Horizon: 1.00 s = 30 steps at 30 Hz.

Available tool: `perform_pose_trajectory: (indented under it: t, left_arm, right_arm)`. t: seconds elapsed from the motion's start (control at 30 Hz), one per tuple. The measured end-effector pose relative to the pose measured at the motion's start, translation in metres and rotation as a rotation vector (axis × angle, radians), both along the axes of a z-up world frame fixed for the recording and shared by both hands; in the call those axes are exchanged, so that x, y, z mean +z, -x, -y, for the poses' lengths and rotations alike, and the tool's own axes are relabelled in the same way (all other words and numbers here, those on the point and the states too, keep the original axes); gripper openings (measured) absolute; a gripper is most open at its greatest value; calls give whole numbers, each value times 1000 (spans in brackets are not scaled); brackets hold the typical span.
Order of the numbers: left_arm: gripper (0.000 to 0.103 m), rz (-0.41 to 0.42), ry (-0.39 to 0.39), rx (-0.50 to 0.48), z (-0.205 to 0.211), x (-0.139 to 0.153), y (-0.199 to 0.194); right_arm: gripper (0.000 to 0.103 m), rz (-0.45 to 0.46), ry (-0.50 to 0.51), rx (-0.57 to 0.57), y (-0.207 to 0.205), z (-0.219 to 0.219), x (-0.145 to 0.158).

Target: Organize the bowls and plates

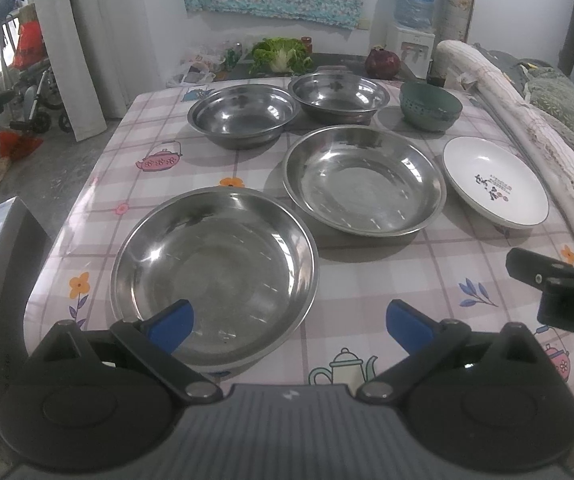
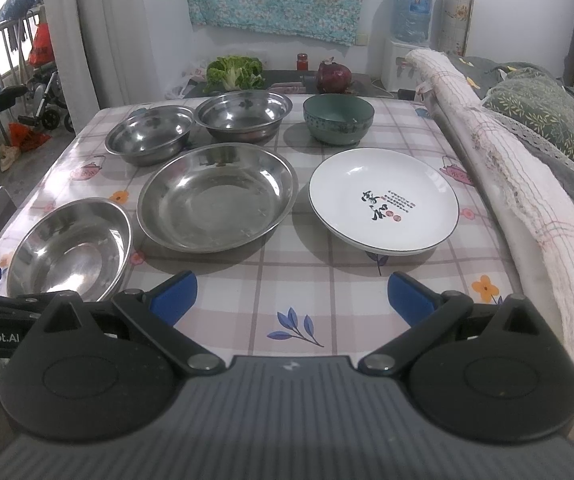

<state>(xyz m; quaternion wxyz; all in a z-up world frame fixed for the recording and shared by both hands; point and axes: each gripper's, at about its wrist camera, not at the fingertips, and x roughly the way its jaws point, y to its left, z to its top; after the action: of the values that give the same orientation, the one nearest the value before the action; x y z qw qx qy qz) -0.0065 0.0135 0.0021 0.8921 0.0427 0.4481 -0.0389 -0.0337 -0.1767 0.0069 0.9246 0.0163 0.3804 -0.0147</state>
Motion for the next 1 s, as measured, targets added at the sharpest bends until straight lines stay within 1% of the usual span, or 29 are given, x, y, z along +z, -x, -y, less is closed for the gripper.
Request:
perform_pose_trajectory:
  t: [0.23,0.43,0.57,0.67,0.8,0.9,1.0]
  left_arm:
    - [103,-6,-3,3,-1,-3,-2]
    - [103,-3,-10,1,0,-4,-2]
    - [103,15,-25,5,-1,-2,-4]
    - [103,49,-42,9,-4,4,-8]
    - [103,86,-71,4,-9,12,-23]
    - [103,104,-76,12,-18,21,-40]
    - [103,116,-60,28,-29,29,-60]
  right_arm:
    - [102,-6,10,-8,-4,-3,-4]
    - [102,-4,27,-37,-7,-2,-6]
    - [102,13,10,-44,-10,2,-7]
    - [102,37,0,-29,-14,4,-6]
    - [102,85,-40,30,-26,5,1]
    - [102,124,-120,102,-43,9,9]
    - [102,147,-185,147,-64,10,17]
